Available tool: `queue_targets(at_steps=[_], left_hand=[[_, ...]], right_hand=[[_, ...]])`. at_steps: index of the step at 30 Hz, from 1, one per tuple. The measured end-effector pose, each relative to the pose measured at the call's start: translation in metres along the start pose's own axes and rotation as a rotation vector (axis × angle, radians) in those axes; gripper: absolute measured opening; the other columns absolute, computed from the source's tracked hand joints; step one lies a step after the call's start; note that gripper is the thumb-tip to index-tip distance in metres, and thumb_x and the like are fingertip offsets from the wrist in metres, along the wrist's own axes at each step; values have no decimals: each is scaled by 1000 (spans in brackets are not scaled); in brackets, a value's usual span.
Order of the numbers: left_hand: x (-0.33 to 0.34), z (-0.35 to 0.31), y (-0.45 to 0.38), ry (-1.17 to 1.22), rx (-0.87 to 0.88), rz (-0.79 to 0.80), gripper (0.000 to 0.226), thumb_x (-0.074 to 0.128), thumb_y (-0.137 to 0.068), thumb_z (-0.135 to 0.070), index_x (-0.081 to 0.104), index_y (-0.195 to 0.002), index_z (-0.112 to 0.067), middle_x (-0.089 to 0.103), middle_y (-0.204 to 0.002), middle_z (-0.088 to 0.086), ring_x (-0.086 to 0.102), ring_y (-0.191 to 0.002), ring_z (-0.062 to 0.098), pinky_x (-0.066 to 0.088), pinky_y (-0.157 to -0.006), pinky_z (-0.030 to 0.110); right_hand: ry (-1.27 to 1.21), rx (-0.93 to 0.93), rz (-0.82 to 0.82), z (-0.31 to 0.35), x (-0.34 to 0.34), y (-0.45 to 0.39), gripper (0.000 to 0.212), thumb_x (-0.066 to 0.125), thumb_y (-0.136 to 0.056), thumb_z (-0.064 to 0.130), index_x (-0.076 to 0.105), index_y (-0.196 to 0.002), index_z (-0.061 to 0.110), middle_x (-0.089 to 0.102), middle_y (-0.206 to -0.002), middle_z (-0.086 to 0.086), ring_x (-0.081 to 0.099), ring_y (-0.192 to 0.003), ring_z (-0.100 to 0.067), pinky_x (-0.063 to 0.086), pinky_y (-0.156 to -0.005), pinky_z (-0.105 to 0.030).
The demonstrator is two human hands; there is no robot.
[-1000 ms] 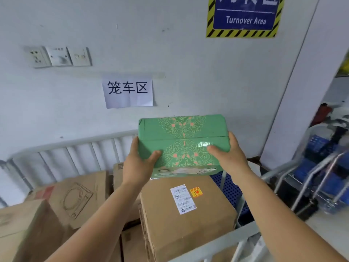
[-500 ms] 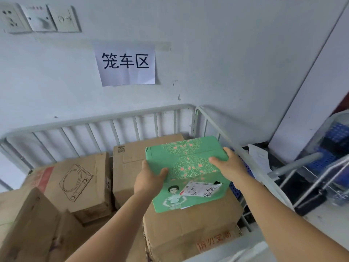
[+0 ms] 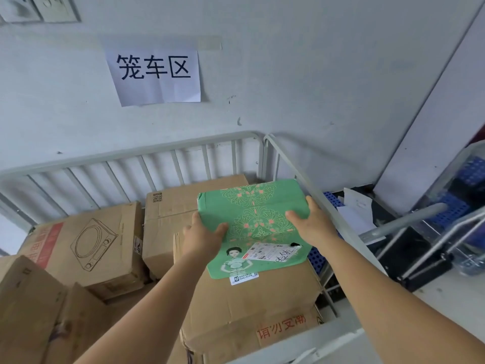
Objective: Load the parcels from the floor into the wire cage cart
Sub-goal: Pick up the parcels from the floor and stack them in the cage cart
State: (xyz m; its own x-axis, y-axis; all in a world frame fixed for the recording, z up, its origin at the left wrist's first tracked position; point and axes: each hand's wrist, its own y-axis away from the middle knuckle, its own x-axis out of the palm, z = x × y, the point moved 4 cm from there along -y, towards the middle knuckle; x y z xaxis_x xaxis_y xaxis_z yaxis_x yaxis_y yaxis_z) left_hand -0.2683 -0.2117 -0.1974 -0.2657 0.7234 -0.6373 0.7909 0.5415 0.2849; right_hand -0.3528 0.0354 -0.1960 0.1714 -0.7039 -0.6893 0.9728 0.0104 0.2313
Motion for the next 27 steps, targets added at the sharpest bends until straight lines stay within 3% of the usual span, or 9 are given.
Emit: queue_targets(at_steps=[4,7,10,13,21,24,27], left_hand=[[1,1,-1,-21,20,-17,63,63,-86,-43,37,-136,-16,45,-128,14,58,-95,30,51,-89,41],[-1,-4,1,-156,121,-55,67,60,-88,-41,32,-140,-9,37,-139,13,50,-115,33,46,-96,43],[-1,-14,9,-366,273,-72,76,55,-91,-44,22,-148,-8,20,-155,11,21,-143,30,25,-115,44],[2,-25,27,-518,445,-31,79,46,-94,-50,9,-153,-11,7,-161,7,1,-149,23,9,-118,42],[33,-38,100,-654,891,256,74,42,-97,-48,10,-154,-14,12,-160,4,5,-149,23,10,-119,40],[54,-39,136,-677,1033,350,71,43,-96,-44,12,-153,-15,16,-159,4,10,-148,22,15,-119,42],[78,-38,179,-745,1145,468,72,42,-97,-45,9,-154,-17,13,-160,5,8,-148,23,13,-120,43]], right_hand=[[4,2,19,4,1,3,84,53,-91,53,9,-156,23,35,-152,-8,45,-131,-29,43,-102,-44],[19,0,-6,9,-1,10,85,52,-92,53,6,-156,21,26,-157,-9,35,-139,-28,38,-109,-47],[110,-32,-74,15,-4,26,83,49,-95,52,6,-156,17,14,-161,-6,20,-147,-26,28,-115,-47],[162,-59,-118,17,-4,51,82,47,-96,52,5,-157,17,12,-162,-5,17,-148,-24,23,-118,-46],[317,19,-258,-19,-13,152,78,44,-96,54,13,-155,14,17,-162,-5,17,-148,-22,19,-118,-43],[352,130,-334,-51,-18,196,75,45,-94,54,21,-153,15,26,-159,-4,24,-145,-23,24,-116,-43],[339,277,-364,-85,-25,247,76,44,-96,52,13,-156,17,18,-161,-3,15,-148,-22,17,-119,-43]])
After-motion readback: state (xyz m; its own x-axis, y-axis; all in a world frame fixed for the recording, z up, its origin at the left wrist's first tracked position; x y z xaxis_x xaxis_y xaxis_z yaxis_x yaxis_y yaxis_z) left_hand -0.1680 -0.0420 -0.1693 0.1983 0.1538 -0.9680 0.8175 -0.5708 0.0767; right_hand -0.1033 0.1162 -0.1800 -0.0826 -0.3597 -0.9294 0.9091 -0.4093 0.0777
